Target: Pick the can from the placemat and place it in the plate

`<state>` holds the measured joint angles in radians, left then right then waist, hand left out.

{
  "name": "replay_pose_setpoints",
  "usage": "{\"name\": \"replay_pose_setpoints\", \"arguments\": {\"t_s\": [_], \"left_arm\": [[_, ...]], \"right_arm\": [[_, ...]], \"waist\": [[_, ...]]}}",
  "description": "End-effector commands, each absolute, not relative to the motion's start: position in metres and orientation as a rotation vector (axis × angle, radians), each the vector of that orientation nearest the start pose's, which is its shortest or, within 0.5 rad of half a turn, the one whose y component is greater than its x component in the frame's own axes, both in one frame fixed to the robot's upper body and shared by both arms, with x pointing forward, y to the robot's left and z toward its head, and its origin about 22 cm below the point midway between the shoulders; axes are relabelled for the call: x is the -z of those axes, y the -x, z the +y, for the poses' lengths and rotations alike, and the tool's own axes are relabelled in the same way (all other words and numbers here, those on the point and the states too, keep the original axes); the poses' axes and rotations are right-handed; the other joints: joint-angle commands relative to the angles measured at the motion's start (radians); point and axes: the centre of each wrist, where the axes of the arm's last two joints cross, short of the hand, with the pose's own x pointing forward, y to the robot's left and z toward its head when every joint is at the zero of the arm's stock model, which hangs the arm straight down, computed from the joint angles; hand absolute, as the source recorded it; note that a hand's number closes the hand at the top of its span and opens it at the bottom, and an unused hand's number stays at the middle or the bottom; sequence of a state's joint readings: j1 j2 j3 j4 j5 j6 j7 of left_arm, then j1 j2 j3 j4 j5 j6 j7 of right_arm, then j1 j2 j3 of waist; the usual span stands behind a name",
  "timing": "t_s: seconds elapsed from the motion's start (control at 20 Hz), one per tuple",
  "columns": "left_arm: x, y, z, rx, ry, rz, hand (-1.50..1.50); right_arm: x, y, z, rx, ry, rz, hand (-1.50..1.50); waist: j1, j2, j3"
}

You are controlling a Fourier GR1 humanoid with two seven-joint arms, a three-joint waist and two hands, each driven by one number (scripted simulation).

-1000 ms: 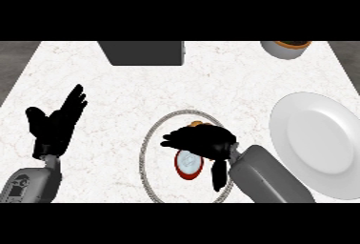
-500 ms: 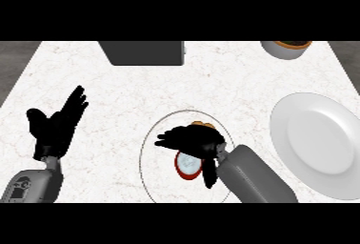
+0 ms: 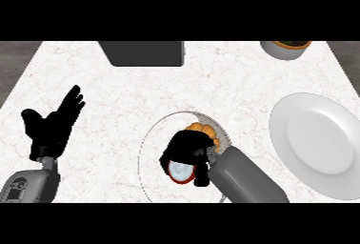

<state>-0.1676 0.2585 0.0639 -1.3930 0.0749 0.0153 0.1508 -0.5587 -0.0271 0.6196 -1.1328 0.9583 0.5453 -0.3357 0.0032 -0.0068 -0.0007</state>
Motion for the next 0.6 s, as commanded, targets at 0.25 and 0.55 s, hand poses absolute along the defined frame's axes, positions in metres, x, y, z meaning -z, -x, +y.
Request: {"name": "replay_pose_setpoints", "arguments": {"t_s": [0.25, 0.55], "left_arm": [[-0.028, -0.293, 0.285, 0.084, -0.175, -1.4, 0.0], [-0.015, -0.275, 0.3, 0.03, -0.216, -1.389, 0.0]], "right_arm": [[0.002, -0.274, -0.058, -1.988, -0.198, -1.445, 1.5], [0.015, -0.313, -0.14, -1.173, 0.442, -1.193, 1.5]], "waist": [[-0.004, 0.006, 0.001], [-0.073, -0.001, 0.001]]}}
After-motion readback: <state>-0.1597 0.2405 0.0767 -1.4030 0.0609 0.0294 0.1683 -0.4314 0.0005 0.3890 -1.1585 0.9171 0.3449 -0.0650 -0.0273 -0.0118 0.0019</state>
